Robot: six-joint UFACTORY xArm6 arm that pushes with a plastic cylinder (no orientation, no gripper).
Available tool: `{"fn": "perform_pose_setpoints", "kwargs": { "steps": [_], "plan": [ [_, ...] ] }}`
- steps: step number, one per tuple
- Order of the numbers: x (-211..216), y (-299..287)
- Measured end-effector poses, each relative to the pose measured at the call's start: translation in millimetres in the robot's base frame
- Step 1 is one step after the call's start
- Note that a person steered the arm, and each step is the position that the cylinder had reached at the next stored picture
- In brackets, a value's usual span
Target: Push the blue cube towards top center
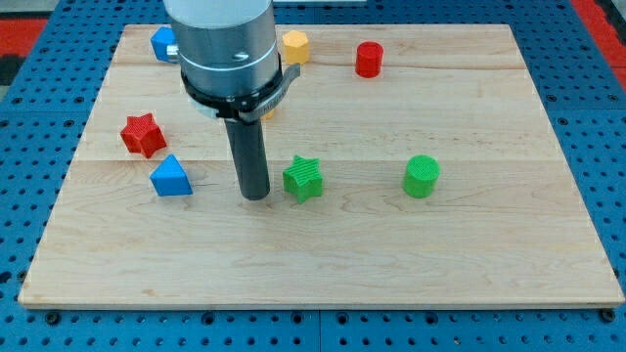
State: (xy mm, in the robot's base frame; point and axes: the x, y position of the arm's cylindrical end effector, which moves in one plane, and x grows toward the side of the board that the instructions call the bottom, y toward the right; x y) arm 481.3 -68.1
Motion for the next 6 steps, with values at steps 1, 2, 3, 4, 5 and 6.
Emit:
{"fn": "perform_pose_setpoints", "kwargs": {
  "steps": [1,2,3,4,5,6],
  "plan": [
    [-31,0],
    [-45,0],
    [-78,2],
    [-104,13],
    [-124,10],
    [-141,2]
  ]
}}
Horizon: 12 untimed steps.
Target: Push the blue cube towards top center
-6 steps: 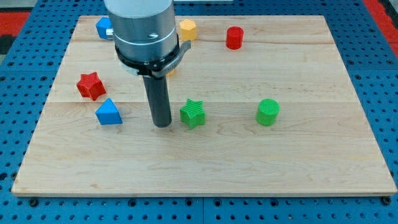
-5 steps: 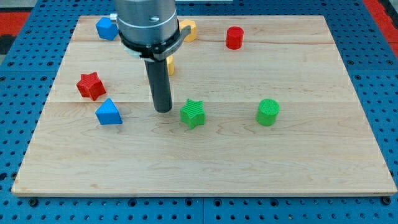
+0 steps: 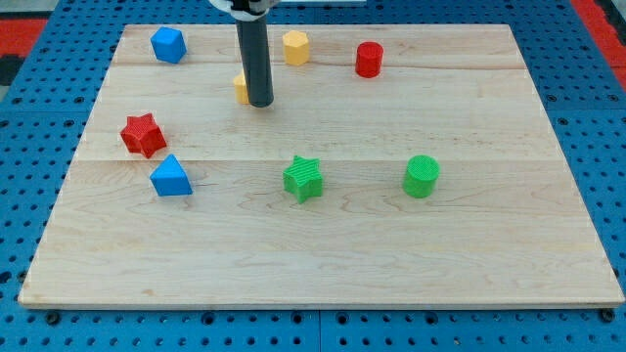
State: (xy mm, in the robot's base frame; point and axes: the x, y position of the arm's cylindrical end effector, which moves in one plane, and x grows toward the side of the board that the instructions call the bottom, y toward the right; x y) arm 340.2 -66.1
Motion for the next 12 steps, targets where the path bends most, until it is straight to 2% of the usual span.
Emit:
{"fn": "perform_pose_setpoints", "kwargs": {
  "steps": [1,3,4,5,6,7,8,9,10,11,12],
  "plan": [
    [-15,26],
    [-37,-52],
    [-52,-23],
    [-81,-68],
    [-64,-126],
    [-72,-201],
    [-117,-202],
    [-107,-156],
    [-77,-55],
    [-73,36],
    [-79,8]
  ]
}}
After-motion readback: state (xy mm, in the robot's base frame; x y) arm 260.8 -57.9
